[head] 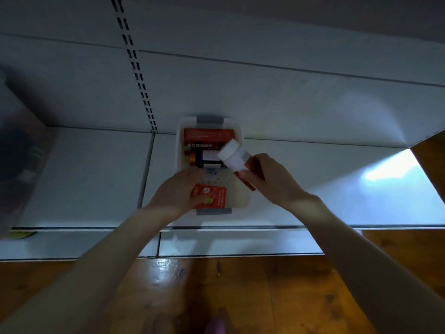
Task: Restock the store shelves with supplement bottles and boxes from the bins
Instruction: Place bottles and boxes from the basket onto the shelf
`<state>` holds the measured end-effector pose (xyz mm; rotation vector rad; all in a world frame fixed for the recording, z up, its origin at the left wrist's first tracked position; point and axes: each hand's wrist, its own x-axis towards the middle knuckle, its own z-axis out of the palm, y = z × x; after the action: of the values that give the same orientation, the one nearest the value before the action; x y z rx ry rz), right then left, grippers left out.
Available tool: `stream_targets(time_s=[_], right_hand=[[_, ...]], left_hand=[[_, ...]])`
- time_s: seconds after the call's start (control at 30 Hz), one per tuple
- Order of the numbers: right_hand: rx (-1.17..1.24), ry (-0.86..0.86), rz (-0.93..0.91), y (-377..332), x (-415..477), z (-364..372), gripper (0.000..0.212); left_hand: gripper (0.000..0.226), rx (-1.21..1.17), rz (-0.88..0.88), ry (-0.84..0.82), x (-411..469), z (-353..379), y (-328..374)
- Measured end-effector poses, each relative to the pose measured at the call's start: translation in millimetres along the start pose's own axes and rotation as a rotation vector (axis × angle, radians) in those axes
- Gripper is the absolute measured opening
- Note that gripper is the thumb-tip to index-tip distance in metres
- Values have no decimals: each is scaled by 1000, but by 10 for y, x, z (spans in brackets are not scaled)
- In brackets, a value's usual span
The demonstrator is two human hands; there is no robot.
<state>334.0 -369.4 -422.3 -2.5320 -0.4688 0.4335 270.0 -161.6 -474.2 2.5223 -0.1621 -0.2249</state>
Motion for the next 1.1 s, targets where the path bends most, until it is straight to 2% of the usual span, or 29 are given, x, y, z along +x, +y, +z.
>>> stream_targets(time_s=[0.1,0.17,0.37,0.5,0.6,0.9,0.97,1.1], right_hand=[[12,7,48,93,-147,-65,34],[23,-2,77,128,-217,-98,34],[90,9,119,256,-281,-70,33],[136,32,148,311,-268,-19,31],[141,59,155,319,-265,-15,28],[206,69,180,210,-453,-118,22],[236,81,167,169,-527,-155,20],[242,107,162,143,-610,-175,28]], left_hand=[[58,66,47,-192,265,73,-60],[50,148,49,-283,348,130,-72],[54,201,-7,-343,525,214,-78],[21,-56,-73,-249,623,338,-95],[32,-228,-165,-169,681,423,-30],[72,-352,-293,-92,661,453,74],[71,-321,-267,-64,623,456,76],[52,-278,-189,-6,568,471,91]])
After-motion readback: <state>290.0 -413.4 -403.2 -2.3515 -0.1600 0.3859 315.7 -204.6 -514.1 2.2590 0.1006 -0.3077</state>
